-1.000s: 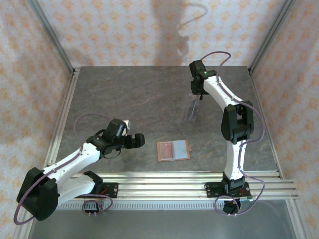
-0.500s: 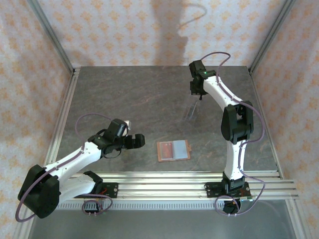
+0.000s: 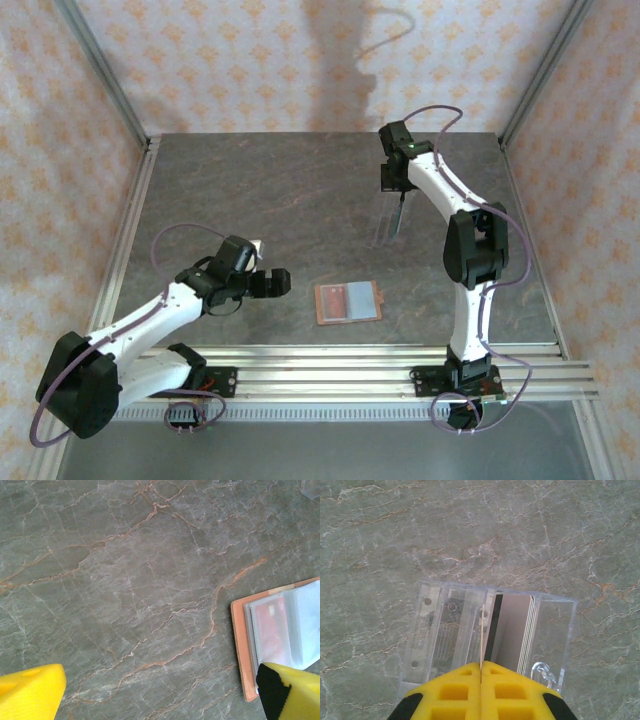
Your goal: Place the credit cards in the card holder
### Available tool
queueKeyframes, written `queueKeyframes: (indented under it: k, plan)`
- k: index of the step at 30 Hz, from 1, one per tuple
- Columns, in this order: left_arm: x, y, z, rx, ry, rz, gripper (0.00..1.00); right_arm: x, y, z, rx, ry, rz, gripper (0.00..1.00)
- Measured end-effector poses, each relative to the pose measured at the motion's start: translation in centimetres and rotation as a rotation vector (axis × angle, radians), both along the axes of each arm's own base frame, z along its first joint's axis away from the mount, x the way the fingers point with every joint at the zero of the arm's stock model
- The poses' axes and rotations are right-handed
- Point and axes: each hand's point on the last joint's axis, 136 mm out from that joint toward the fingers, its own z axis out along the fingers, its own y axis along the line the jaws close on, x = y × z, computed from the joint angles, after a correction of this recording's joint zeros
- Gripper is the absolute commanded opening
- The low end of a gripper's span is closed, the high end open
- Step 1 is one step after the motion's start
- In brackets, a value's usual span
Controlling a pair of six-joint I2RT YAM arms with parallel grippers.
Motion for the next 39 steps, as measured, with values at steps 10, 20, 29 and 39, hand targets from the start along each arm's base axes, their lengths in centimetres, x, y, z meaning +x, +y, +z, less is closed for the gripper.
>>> queueKeyframes:
  k: [10, 20, 29, 39]
  plan:
    - [-0.6, -2.2, 4.3, -0.160, -0.059, -0.074, 0.94, -1.0, 2.3, 7.5, 0.196, -0.136, 0.038, 0.00]
    - [-0.2, -5.6, 7.1, -0.362, -0.058, -0.147, 0.98, -9.4, 4.8, 12.0, 0.460, -0.188, 0.207, 0.00]
    - [-0.9, -7.5, 4.4, -0.380, 0.043, -0.191, 0.99, -18.8, 7.1, 4.4, 0.719, 0.053, 0.256, 0.00]
    - [-1.6, -9.3, -0.9, -0.314, 0.184, -0.222, 0.93, -26.7, 8.6, -3.8, 0.946, 0.239, 0.207, 0.00]
